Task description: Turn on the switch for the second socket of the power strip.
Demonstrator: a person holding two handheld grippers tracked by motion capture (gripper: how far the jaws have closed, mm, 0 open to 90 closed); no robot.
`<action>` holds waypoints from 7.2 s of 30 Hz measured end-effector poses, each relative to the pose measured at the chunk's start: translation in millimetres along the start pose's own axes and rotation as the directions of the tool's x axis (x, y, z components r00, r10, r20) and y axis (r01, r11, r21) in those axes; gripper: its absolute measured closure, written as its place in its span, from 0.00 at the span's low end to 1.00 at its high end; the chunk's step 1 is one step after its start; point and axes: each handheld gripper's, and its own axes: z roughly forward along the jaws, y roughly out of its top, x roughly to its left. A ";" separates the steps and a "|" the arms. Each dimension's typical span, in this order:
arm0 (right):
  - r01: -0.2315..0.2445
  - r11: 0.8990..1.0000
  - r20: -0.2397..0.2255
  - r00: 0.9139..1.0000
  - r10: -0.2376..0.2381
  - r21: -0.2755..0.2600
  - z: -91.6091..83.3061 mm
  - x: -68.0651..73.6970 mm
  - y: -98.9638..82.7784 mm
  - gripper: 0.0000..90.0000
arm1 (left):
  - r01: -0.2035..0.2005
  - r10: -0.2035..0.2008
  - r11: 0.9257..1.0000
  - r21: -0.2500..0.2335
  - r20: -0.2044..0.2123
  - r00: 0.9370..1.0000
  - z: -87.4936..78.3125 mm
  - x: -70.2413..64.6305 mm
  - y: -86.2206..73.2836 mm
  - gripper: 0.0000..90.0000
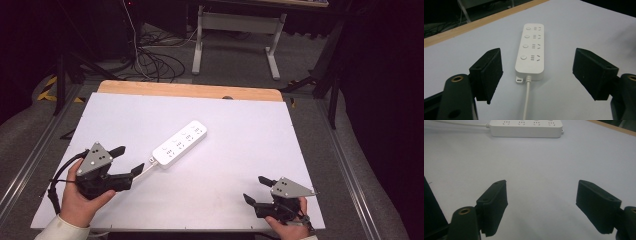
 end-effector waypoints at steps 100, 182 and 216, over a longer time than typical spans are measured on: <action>-0.001 1.000 -0.044 0.999 0.001 -0.007 -0.1 -3.9 -3.2 0.29 | 0.136 -0.141 0.978 0.159 0.015 0.990 187.2 26.3 13.8 1.00; 0.002 1.000 -0.056 0.998 -0.002 -0.002 0.3 -2.5 -3.4 0.28 | 0.079 -0.073 0.974 0.213 -0.034 0.997 195.8 19.6 8.9 1.00; 0.004 1.000 -0.049 0.999 -0.004 0.004 0.2 -2.7 -4.3 0.28 | 0.070 -0.075 0.991 0.111 0.040 0.996 158.6 8.7 42.8 1.00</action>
